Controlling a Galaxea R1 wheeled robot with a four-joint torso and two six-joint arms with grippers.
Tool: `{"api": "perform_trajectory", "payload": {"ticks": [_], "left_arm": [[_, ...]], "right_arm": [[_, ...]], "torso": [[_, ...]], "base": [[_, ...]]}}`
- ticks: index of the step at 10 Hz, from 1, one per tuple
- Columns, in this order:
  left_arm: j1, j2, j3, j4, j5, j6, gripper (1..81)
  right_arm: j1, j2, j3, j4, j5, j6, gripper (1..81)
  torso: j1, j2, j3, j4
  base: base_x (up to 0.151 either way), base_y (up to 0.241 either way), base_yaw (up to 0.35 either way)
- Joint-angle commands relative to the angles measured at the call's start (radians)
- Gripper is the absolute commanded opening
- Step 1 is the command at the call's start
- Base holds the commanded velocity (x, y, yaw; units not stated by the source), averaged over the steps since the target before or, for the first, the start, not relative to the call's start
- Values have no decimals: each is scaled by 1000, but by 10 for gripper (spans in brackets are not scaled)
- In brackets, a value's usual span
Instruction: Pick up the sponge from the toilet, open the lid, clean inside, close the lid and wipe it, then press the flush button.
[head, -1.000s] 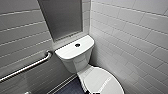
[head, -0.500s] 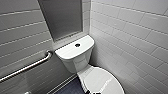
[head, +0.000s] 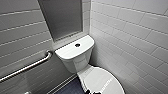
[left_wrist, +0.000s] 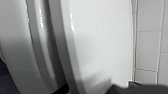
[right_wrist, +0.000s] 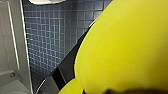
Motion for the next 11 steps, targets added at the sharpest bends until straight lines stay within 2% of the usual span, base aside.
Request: {"api": "perform_trajectory", "payload": {"ticks": [1,2,6,11], "left_arm": [[-102,16,87,-9,128,3,811],[-108,-3,138,-4,127,3,811],[-114,-25,188,-9,125,3,811],[-124,-19,176,-15,122,-8,811]], "right_arm": [[10,-12,16,-31,-47,0,10],[10,-11,15,-31,-47,0,10],[10,-5,10,-33,-47,-1,10],[13,4,1,-33,-47,-1,10]], "torso": [[0,0,0,0],[0,0,0,0],[0,0,0,0],[2,1,-1,0]], "base": [[0,0,0],[0,0,0],[0,0,0],[0,0,0]]}}
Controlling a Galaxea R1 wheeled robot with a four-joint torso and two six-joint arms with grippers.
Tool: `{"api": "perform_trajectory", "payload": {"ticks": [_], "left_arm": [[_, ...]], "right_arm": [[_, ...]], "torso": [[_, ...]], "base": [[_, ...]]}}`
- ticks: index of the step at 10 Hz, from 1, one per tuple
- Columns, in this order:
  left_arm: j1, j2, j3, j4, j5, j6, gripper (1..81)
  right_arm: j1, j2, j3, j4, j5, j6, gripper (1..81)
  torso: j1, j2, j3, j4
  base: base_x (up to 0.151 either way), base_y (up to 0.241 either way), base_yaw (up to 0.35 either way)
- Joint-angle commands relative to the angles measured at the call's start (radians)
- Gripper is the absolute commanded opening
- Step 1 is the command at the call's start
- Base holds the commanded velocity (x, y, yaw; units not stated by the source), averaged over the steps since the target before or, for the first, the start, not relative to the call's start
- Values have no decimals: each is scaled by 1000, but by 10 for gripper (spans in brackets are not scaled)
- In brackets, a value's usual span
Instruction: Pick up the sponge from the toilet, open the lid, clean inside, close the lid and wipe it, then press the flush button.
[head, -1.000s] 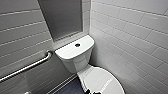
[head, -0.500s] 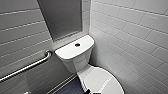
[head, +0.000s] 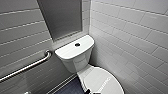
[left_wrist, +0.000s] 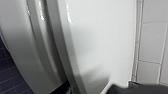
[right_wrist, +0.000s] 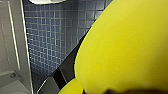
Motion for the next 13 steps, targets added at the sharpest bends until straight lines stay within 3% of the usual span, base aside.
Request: {"api": "perform_trajectory", "payload": {"ticks": [1,5,13], "left_arm": [[-100,51,23,-4,25,-16,811],[-130,58,9,-4,-18,-42,811],[-189,-8,201,-3,-40,-63,811]], "right_arm": [[7,-7,9,-33,-47,-2,10],[5,-5,8,-33,-47,-4,10],[13,7,4,-44,-61,-4,10]], "torso": [[0,0,0,0],[0,0,0,0],[0,0,-1,0]], "base": [[0,0,0],[0,0,0],[0,0,0]]}}
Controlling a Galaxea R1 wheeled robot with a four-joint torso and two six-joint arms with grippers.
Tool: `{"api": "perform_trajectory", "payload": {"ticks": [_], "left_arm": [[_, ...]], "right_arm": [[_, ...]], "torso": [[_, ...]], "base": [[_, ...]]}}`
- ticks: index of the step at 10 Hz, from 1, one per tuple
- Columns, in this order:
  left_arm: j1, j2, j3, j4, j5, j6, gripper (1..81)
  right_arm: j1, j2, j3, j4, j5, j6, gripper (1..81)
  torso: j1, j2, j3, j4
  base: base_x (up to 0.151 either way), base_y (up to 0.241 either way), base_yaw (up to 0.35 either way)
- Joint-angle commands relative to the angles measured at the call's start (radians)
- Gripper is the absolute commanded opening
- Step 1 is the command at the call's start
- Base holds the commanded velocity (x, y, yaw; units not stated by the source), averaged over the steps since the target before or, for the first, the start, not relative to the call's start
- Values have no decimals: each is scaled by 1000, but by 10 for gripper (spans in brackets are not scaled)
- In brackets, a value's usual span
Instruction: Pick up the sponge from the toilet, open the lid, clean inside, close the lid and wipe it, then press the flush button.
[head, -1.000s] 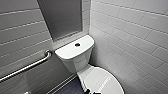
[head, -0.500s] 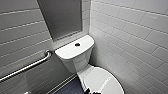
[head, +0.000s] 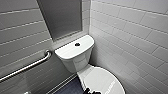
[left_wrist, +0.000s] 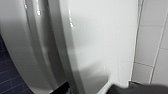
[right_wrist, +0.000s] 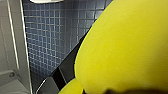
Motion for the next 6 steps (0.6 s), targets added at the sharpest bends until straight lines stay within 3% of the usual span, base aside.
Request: {"api": "perform_trajectory", "payload": {"ticks": [1,6], "left_arm": [[-168,35,126,9,-59,6,811],[-188,-79,296,7,-112,-47,811]], "right_arm": [[7,-4,17,-40,-53,0,10],[2,-7,14,-36,-42,10,10]], "torso": [[0,0,0,0],[0,0,-1,0]], "base": [[0,0,0],[0,0,0]]}}
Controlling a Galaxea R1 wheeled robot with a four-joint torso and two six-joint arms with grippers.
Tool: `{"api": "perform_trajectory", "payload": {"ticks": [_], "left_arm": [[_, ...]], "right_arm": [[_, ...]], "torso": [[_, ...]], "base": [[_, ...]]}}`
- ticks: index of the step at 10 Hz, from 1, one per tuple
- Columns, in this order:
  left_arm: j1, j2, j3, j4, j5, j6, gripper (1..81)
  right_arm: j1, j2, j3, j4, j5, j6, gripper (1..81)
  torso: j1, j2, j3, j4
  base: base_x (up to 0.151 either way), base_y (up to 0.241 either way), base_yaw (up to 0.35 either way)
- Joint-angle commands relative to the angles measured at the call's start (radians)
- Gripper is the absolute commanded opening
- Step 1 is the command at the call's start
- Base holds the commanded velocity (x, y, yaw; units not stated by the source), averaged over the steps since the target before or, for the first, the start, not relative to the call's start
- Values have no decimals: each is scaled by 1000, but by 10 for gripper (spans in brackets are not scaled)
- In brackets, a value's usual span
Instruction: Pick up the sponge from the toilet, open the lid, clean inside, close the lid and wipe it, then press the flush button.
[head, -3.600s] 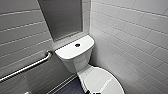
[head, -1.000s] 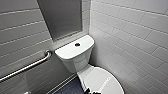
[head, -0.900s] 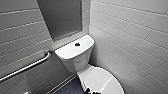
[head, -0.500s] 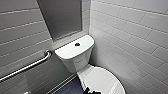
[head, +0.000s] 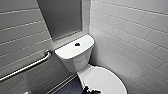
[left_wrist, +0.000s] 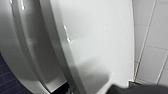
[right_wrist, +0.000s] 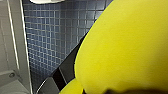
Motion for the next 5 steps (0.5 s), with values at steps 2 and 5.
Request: {"api": "perform_trajectory", "payload": {"ticks": [2,5], "left_arm": [[-160,-20,176,7,-144,-42,811],[-160,-69,240,7,-168,-73,811]], "right_arm": [[-3,-10,16,-34,-44,6,10],[-4,-7,13,-35,-42,6,10]], "torso": [[0,0,0,0],[0,0,0,0]], "base": [[0,0,0],[0,0,0]]}}
